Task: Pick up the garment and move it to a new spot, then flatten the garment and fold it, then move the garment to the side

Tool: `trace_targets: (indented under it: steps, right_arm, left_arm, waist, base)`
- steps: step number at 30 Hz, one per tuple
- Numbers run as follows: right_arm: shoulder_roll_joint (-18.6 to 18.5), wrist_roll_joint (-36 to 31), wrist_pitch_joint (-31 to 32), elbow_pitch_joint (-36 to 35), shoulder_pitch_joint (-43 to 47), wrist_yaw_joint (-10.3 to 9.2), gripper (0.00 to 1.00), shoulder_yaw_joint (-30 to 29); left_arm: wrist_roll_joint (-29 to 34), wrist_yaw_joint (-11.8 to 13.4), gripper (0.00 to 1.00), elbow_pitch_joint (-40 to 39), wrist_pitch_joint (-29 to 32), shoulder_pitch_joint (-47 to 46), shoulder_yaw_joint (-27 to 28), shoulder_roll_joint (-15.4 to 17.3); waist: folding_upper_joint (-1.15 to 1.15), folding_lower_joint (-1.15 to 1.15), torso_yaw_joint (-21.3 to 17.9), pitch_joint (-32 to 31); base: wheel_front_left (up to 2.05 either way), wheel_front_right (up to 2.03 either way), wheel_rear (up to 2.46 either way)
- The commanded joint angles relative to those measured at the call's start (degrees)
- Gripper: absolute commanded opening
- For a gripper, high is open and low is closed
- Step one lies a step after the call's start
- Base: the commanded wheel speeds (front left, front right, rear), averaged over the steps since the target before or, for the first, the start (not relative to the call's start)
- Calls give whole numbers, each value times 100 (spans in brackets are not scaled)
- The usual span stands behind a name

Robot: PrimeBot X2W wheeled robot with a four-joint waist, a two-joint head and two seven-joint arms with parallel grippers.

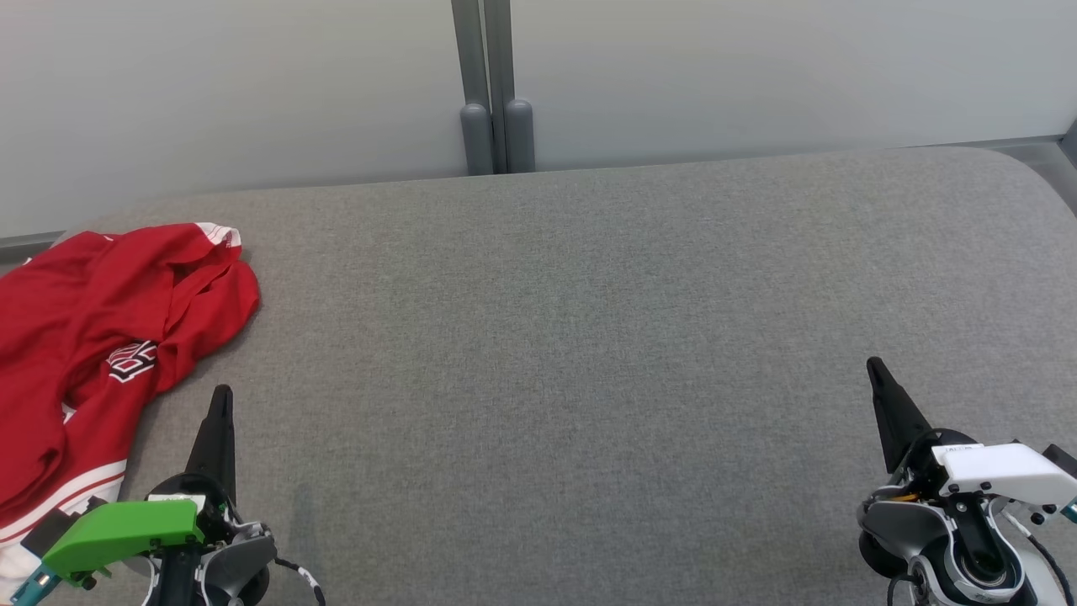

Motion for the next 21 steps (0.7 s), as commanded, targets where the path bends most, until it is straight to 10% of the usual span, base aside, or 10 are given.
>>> trace_targets:
  steps: [1, 21]
  right_arm:
    - [-9, 40, 12, 8, -31, 0, 0, -4]
    - [-9, 40, 12, 8, -31, 0, 0, -4]
  left_arm:
    - [34, -33, 0, 8, 11, -92, 3, 4]
    - [34, -34, 0, 8, 11, -92, 3, 4]
  waist:
    - [0, 0, 0, 0]
    - [0, 0, 0, 0]
  base:
    - [0, 0, 0]
    - [0, 0, 0]
